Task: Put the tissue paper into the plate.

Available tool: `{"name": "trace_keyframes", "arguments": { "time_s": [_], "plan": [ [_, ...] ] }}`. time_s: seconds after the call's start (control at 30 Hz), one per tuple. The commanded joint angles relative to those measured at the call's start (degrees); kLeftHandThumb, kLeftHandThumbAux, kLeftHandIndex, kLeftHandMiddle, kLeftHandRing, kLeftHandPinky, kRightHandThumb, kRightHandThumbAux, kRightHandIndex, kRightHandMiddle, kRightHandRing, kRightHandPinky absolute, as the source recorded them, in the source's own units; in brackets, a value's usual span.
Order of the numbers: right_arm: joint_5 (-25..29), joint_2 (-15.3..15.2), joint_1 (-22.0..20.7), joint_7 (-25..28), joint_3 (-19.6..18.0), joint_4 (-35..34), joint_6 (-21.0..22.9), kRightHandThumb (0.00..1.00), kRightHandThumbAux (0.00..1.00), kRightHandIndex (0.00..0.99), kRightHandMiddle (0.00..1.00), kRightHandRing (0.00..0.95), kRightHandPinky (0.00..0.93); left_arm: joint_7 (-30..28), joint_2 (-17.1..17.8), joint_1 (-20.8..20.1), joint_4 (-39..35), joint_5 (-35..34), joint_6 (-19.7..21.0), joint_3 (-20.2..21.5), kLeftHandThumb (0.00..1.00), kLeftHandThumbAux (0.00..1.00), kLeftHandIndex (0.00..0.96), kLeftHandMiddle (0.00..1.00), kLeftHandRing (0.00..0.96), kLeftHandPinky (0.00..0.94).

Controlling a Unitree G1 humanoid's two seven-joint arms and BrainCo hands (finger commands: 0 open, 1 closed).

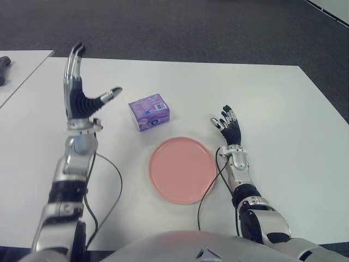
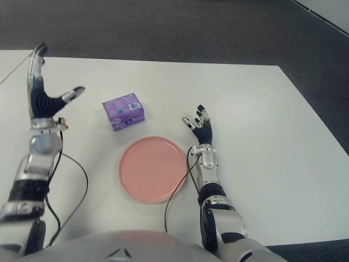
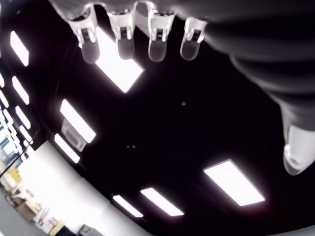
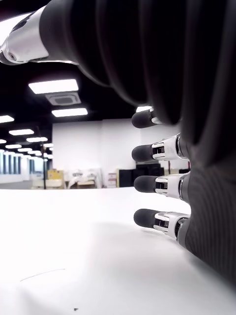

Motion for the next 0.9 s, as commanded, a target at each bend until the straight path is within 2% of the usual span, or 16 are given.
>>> {"name": "trace_keyframes", "arguments": {
  "time_s": [0.03,0.13,0.23,0.37,0.5,0.73,0.8,0.9],
  "plan": [
    [0.73,0.62,2.15,0.10,-0.60,3.30,1.76,0.042,0.676,0.000,0.000,0.000,0.003,-0.77,0.62,-3.53,4.23,1.85,1.88,-2.73,0.041,0.497,0.000,0.000,0.000,0.000],
    [0.61,0.65,1.85,-0.10,-0.75,3.74,1.59,0.044,0.677,0.000,0.000,0.000,0.006,-4.57,1.44,-6.45,7.95,0.67,4.08,-4.81,0.064,0.463,0.000,0.000,0.000,0.000],
    [0.61,0.75,1.57,-0.22,-0.93,4.10,1.60,0.047,0.678,0.000,0.000,0.000,0.007,-11.51,1.77,-10.58,11.17,-2.19,7.06,-6.91,0.086,0.427,0.000,0.000,0.000,0.000],
    [0.66,0.78,1.14,-0.08,-1.08,4.60,1.94,0.058,0.677,0.000,0.000,0.000,0.004,-14.52,1.22,-16.64,18.02,-1.52,9.30,-9.79,0.108,0.380,0.000,0.000,0.000,0.000],
    [0.86,0.92,0.71,0.13,-1.32,5.16,2.36,0.069,0.679,0.000,0.000,0.000,0.006,-18.35,1.96,-19.54,21.20,-0.03,12.47,-13.00,0.135,0.321,0.000,0.000,0.000,0.000],
    [0.87,1.06,0.28,0.69,-1.60,5.97,2.34,0.077,0.683,0.000,0.000,0.000,0.008,-19.29,2.16,-22.58,25.83,5.00,15.46,-19.78,0.169,0.255,0.000,0.000,0.000,0.000],
    [0.72,1.09,0.18,0.87,-1.58,6.25,2.25,0.076,0.684,0.000,0.000,0.000,0.007,-17.34,0.09,-25.71,33.58,9.17,15.83,-24.78,0.169,0.236,0.000,0.000,0.000,0.000],
    [0.56,1.20,0.18,0.92,-1.56,6.53,2.00,0.074,0.684,0.000,0.000,0.000,0.007,-16.41,-1.93,-29.13,42.02,12.62,15.62,-29.70,0.165,0.217,0.000,0.000,0.000,0.000]
  ]
}}
